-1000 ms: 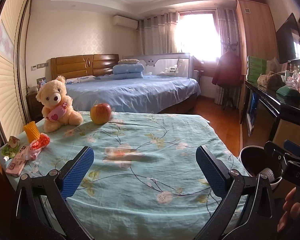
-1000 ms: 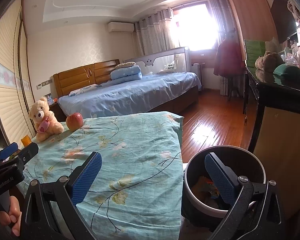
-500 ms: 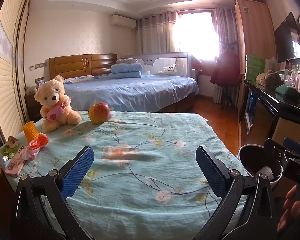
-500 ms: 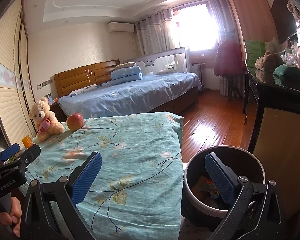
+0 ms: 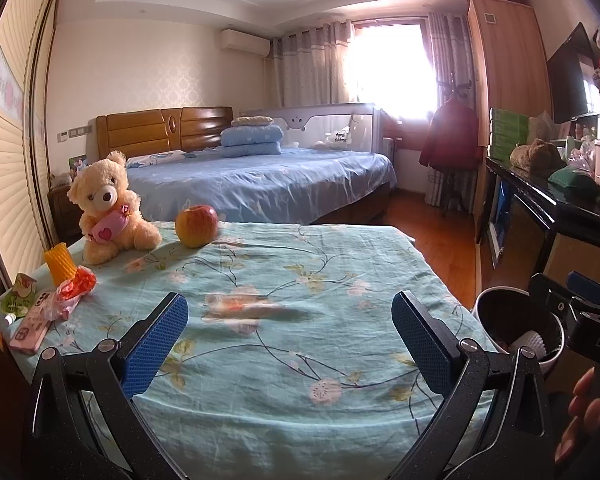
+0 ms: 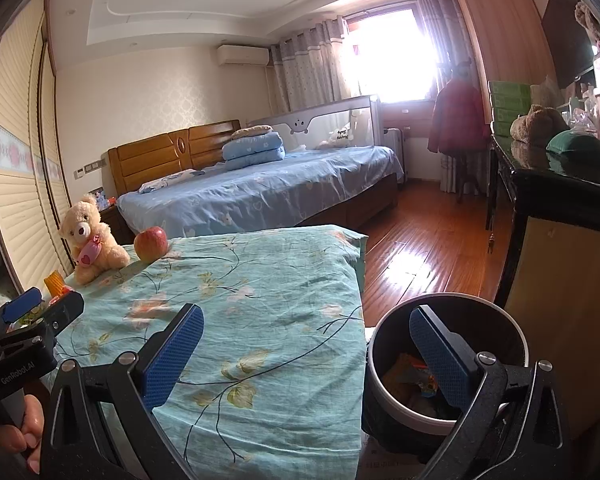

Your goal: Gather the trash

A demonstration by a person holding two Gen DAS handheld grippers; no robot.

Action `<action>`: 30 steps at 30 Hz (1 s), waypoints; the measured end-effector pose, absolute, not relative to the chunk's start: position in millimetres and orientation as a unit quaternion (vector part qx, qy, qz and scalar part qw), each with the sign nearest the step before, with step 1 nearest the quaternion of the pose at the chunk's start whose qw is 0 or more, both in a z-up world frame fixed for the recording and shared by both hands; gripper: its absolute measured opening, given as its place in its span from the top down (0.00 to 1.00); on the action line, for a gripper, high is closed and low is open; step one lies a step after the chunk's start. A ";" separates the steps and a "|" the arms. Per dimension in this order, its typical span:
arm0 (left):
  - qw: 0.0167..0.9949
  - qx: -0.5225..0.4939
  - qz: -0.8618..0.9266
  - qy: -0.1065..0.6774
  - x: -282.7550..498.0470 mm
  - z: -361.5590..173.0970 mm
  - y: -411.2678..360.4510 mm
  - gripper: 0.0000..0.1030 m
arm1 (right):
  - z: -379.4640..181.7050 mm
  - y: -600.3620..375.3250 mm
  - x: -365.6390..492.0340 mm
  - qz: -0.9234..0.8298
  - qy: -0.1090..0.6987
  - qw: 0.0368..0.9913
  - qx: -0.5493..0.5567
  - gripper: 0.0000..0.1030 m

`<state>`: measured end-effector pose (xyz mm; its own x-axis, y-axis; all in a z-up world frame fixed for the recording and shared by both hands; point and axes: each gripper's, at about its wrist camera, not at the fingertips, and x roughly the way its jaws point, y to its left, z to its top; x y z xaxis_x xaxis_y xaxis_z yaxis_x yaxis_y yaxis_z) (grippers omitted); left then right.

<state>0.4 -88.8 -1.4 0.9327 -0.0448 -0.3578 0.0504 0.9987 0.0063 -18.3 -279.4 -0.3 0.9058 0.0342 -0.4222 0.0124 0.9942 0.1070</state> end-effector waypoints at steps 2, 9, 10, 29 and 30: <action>0.983 0.009 -0.024 0.181 0.1 -1.0 -89.4 0.00 | 0.9 -279.9 -19.1 0.006 0.216 0.975 0.053 0.00; 0.983 0.009 -0.025 0.183 1.0 -0.3 -87.7 0.00 | 2.3 -280.1 -19.5 0.007 0.217 0.975 0.053 0.00; 0.983 0.009 -0.025 0.183 0.7 -0.5 -88.1 0.00 | 2.0 -279.9 -19.3 0.006 0.217 0.975 0.052 0.00; 0.982 0.012 -0.028 0.187 3.3 -0.4 -86.8 0.00 | 1.7 -278.3 -18.8 0.010 0.218 0.975 0.053 0.00; 0.982 0.012 -0.028 0.187 3.6 -0.5 -86.1 0.00 | 1.6 -278.0 -18.6 0.010 0.219 0.974 0.053 0.00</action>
<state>3.6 -86.1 -0.5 0.9285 -0.0506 -0.3679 0.0600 0.9981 0.0139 -18.6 -278.0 1.6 0.9040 0.0423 -0.4255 0.0041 0.9942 0.1076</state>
